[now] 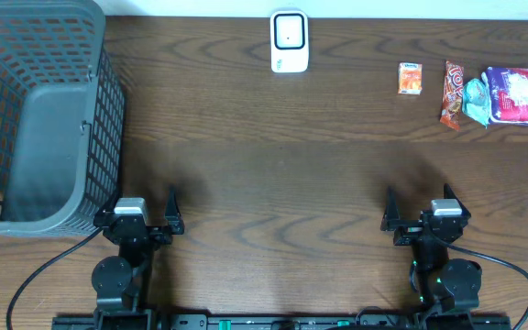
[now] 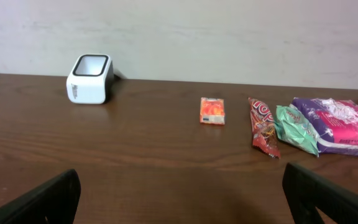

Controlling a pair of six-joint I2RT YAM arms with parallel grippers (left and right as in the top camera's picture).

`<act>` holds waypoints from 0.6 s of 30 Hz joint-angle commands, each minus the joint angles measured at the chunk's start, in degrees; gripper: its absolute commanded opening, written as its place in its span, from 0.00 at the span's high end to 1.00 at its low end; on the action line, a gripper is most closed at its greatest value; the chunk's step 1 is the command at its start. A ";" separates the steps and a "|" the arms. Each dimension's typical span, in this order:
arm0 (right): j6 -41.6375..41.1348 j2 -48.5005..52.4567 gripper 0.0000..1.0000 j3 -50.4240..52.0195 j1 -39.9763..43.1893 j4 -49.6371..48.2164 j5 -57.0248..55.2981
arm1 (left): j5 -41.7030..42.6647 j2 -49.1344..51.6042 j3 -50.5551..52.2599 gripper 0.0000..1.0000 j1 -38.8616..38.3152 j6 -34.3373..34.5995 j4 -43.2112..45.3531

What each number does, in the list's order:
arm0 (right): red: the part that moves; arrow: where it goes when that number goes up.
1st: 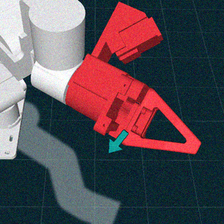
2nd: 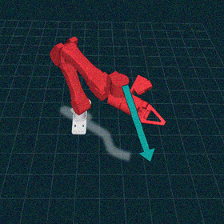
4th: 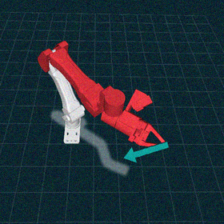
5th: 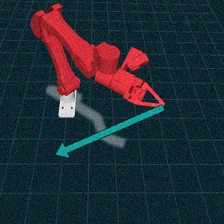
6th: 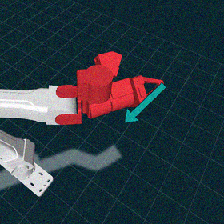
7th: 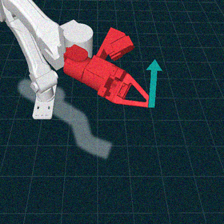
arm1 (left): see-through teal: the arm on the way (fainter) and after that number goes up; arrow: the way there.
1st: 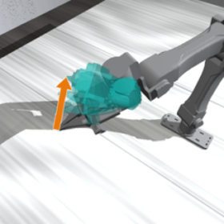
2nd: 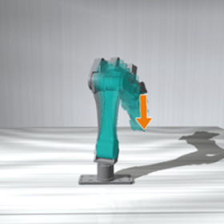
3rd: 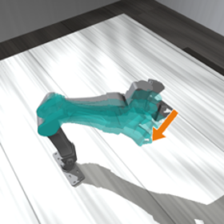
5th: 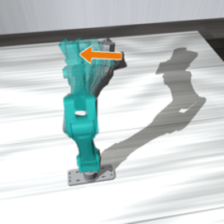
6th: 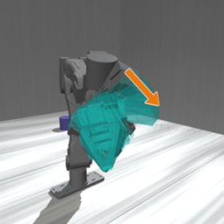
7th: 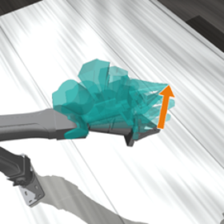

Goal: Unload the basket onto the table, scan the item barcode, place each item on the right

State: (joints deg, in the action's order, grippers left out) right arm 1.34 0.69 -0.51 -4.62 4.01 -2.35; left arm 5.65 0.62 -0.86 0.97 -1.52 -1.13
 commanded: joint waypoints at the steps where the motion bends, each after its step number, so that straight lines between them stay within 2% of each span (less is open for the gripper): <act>1: 0.42 -0.31 0.01 0.22 -0.09 0.07 0.09 | 1.42 -0.57 0.63 0.02 0.20 0.13 -2.51; 18: 0.44 -0.31 0.01 0.22 -0.09 0.07 0.09 | 1.40 -0.39 0.63 0.02 0.20 0.74 -2.47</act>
State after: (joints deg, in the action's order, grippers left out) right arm 1.34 0.69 -0.51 -4.62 4.01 -2.35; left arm 5.65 0.62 -0.86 0.97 -1.30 -1.13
